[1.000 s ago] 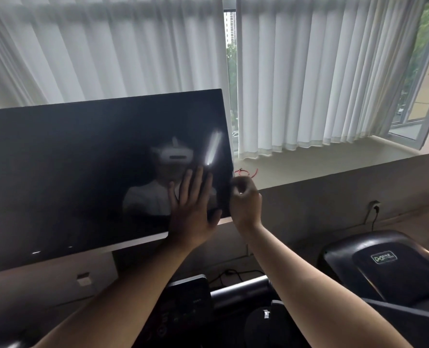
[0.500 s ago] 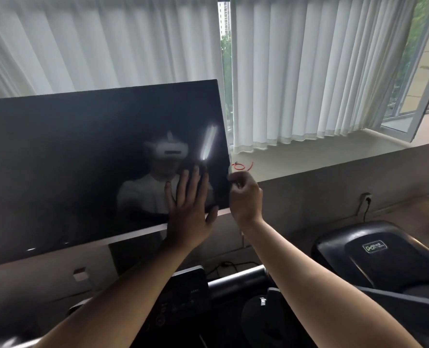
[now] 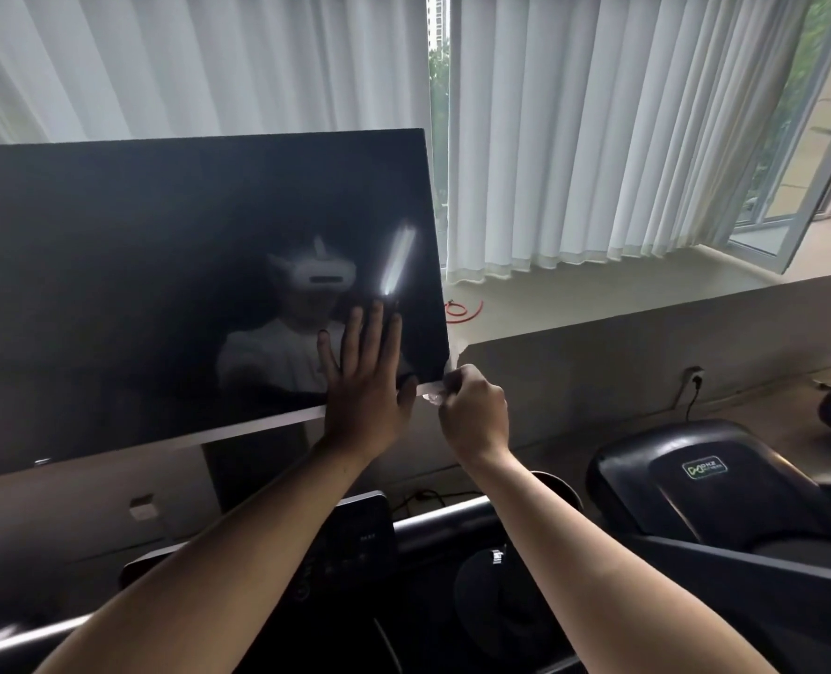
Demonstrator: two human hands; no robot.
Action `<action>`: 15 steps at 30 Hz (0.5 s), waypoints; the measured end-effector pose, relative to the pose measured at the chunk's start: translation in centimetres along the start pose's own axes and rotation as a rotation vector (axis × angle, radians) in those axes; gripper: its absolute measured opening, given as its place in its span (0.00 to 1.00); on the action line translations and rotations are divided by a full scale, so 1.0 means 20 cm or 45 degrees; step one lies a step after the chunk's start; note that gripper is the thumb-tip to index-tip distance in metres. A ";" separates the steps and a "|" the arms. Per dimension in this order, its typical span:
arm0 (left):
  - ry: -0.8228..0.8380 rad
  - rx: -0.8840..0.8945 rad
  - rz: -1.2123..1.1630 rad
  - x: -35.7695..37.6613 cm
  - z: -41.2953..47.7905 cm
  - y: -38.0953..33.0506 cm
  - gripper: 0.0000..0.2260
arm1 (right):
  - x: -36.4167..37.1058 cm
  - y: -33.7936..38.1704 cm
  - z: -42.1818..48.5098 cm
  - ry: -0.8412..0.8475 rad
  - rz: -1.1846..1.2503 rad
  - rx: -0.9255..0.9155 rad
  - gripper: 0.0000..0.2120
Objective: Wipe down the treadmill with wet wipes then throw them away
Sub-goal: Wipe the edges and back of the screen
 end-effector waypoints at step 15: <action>0.123 0.052 -0.330 -0.32 -0.46 0.25 0.22 | 0.22 0.24 -0.41 0.316 0.357 -0.229 0.04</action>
Point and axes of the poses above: each hand's wrist, its own z-axis towards the middle knuckle, its own x-axis out of the palm, y = z × x, the point moved 3 cm from there along z, towards the middle knuckle, and after that the axes turned 6 degrees about -z, right-handed, at the moved point
